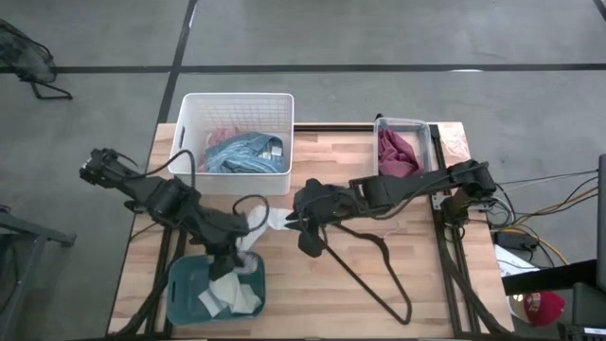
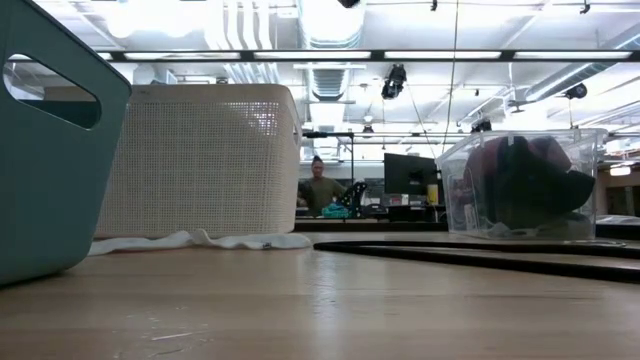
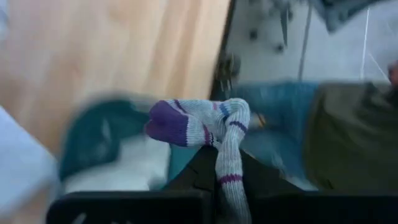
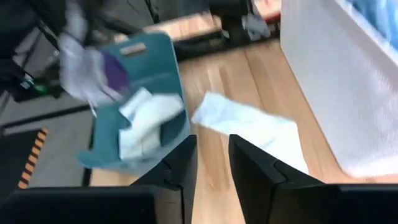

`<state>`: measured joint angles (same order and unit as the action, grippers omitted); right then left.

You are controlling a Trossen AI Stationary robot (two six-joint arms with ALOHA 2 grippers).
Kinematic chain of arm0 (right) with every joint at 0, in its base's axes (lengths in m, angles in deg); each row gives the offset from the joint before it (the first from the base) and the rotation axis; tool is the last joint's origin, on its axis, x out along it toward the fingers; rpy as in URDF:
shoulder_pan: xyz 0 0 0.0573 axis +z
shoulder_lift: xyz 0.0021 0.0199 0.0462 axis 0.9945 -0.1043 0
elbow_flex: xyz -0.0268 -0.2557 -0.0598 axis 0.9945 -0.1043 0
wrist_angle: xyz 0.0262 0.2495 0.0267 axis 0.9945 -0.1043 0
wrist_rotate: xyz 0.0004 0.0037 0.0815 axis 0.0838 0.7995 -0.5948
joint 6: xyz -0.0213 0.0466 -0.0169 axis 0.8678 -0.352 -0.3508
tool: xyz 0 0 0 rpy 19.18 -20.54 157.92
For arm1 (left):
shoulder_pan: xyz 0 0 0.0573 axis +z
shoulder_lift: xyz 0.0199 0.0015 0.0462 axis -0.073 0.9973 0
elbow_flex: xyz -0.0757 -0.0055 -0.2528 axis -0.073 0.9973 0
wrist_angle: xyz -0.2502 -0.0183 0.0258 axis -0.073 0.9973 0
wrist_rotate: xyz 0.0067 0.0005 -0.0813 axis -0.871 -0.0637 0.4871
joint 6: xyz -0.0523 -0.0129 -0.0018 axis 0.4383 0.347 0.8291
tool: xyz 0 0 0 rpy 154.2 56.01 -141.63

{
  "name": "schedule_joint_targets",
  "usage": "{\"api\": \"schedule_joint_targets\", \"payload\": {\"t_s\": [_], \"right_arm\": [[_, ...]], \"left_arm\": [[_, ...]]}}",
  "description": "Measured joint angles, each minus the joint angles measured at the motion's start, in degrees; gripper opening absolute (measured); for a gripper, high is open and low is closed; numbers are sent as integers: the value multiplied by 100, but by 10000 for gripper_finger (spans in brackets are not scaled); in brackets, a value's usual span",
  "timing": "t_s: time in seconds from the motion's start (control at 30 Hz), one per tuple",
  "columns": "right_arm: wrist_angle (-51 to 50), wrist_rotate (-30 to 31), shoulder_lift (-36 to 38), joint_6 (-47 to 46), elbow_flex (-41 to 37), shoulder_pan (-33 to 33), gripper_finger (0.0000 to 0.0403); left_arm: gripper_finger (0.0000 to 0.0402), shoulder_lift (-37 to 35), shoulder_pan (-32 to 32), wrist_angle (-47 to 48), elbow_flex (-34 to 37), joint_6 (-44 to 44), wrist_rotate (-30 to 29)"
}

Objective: Pick & Place Cloths
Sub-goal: Put the gray sock into the blue bin, then put the white sock into the blue bin

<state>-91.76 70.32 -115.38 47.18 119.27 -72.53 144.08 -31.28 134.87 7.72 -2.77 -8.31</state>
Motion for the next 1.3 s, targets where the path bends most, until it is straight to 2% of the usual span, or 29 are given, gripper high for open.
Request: {"api": "schedule_joint_targets", "payload": {"t_s": [0.17,0.4,0.6,0.73,0.87,1.13,1.3], "right_arm": [[307,3,0,-244,-599,-69,111],[1180,53,0,-621,-1575,-166,134],[1697,147,-9,-1205,-2244,-302,150],[1907,144,-20,-1710,-2572,-385,163],[2094,155,-20,-1785,-2797,-442,178],[2184,175,-20,-1751,-2945,-533,199],[2422,248,-55,-1641,-3114,-595,203]], "left_arm": [[23,102,-213,76,239,583,838],[26,189,-387,-152,1166,929,1710],[27,189,-383,-362,2203,1639,1828],[36,189,-383,-402,2639,1973,1911],[76,178,-383,-454,2693,1981,1904],[204,172,-383,-478,2378,1895,1779],[239,133,-383,-473,1991,1667,1806]]}}
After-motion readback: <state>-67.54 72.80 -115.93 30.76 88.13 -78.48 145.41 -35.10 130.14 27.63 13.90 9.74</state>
